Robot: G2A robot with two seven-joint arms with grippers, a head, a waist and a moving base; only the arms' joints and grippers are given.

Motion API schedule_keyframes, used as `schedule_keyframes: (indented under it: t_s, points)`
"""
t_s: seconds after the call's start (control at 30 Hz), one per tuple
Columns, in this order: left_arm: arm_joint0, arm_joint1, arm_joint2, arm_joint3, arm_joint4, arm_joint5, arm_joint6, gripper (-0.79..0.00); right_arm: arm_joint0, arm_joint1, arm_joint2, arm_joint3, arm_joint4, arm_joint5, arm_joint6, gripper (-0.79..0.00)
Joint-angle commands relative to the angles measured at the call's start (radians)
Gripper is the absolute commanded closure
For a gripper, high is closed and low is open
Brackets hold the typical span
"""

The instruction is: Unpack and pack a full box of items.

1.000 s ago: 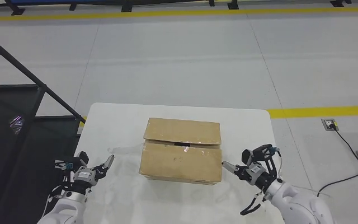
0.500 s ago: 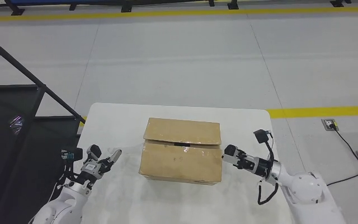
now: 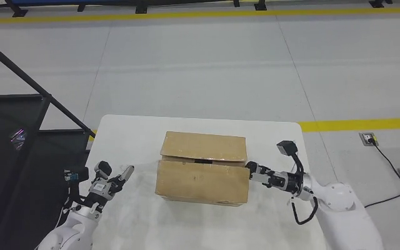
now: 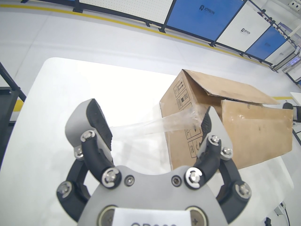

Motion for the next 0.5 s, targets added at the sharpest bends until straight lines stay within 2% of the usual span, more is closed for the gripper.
schedule_keyframes:
  t_s: [0.0,0.13,0.23,0.33,0.47]
  points:
    - [0.004,0.000,0.001,-0.009,-0.001,0.003,0.004,-0.785,-0.009,0.010,-0.004,-0.049,0.072,0.038,0.033,-0.785]
    - [0.013,0.001,0.002,-0.028,-0.013,-0.038,-0.005,-0.785,-0.051,0.043,-0.011,-0.194,0.153,0.101,0.096,-0.785]
    - [0.019,0.005,-0.002,-0.036,0.008,-0.102,-0.015,-0.785,-0.090,0.074,-0.014,-0.298,0.145,0.137,0.132,-0.785]
    - [0.027,0.012,-0.003,-0.034,0.049,-0.199,-0.031,-0.785,-0.124,0.108,-0.035,-0.371,0.076,0.147,0.142,-0.785]
    - [0.037,0.025,-0.009,-0.014,0.114,-0.372,-0.072,-0.785,-0.152,0.152,-0.092,-0.395,-0.053,0.107,0.102,-0.785]
